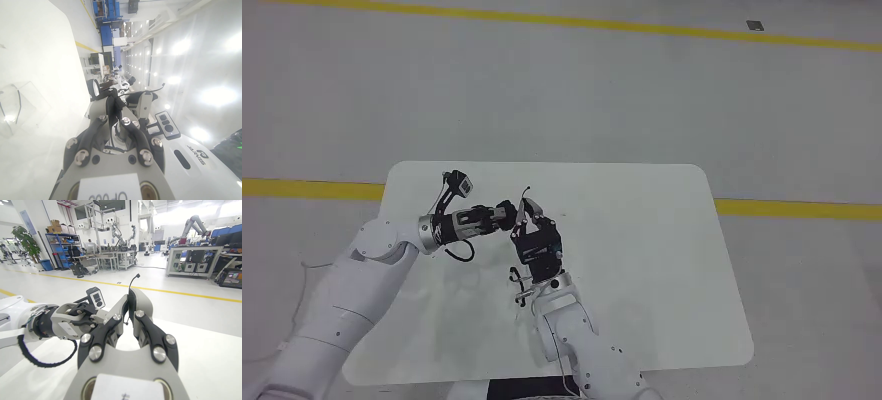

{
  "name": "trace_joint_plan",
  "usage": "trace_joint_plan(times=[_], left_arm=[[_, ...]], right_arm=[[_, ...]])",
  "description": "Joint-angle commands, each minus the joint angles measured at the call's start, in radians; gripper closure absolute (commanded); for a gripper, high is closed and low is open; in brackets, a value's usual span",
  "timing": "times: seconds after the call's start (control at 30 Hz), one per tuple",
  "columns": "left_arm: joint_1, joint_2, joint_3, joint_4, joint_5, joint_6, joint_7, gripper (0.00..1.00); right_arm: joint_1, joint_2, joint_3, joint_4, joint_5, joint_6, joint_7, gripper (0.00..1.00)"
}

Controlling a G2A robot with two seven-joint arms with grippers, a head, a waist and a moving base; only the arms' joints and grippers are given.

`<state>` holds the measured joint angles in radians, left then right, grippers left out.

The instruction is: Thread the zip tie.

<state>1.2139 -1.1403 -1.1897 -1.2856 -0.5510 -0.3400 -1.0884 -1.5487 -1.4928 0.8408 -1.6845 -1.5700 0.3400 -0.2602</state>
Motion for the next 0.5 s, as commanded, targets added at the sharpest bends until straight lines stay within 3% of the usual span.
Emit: trace_joint_plan(times=[0.0,0.47], left_arm=[[0.0,0.0,0.0,0.0,0.0,0.0,0.0,1.0],[0.0,0.0,0.0,0.0,0.0,0.0,0.0,1.0]], right_arm=[[0.0,-0.001,0.0,0.003,0.0,0.0,0.001,1.0],[0.003,-0.006,0.005,0.007,0.0,0.0,-0.008,1.0]])
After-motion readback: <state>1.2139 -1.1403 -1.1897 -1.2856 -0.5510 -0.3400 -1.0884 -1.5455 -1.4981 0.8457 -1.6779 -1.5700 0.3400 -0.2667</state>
